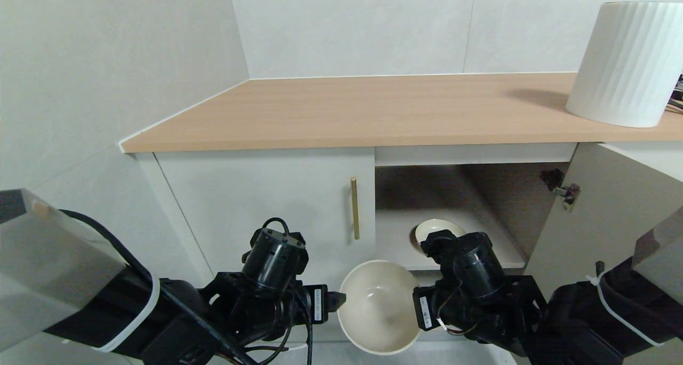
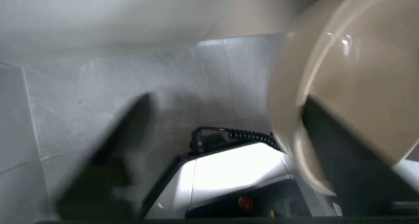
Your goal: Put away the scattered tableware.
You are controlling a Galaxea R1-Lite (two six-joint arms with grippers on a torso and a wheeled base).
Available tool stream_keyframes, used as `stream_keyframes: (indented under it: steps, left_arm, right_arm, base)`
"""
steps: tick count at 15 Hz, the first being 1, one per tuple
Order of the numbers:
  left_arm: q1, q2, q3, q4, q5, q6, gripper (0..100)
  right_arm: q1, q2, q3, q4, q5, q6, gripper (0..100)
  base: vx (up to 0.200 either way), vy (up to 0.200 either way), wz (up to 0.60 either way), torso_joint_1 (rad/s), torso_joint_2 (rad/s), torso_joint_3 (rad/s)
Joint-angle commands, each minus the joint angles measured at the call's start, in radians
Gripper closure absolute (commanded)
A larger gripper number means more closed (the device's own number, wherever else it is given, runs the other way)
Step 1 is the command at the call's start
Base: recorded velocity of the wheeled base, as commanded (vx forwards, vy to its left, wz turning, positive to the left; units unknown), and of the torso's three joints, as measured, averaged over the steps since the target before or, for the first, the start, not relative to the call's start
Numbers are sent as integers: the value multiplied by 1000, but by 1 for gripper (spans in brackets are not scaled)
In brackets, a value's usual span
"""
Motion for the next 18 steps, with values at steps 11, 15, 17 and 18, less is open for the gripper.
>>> stream_keyframes:
  steps: [11,15,17,18]
  left_arm:
    - [-2,3,-1,-11,-9,1,0]
    - [-2,0,-1,-11,-9,1,0]
    - [-4,2,-1,-11,-9,1,0]
    - [-4,0,-1,-11,-9,1,0]
  right_arm:
    - [-91,43,-7,50,9,-26,100]
    - [-137,66,-6,72,7,-20,100]
    - [-192,71,-6,66,9,-9,100]
    - [-210,69,-10,64,12,-1,100]
  base:
    - [0,0,0,0,0,0]
    - [0,0,0,0,0,0]
    - [0,0,0,0,0,0]
    - [0,0,0,0,0,0]
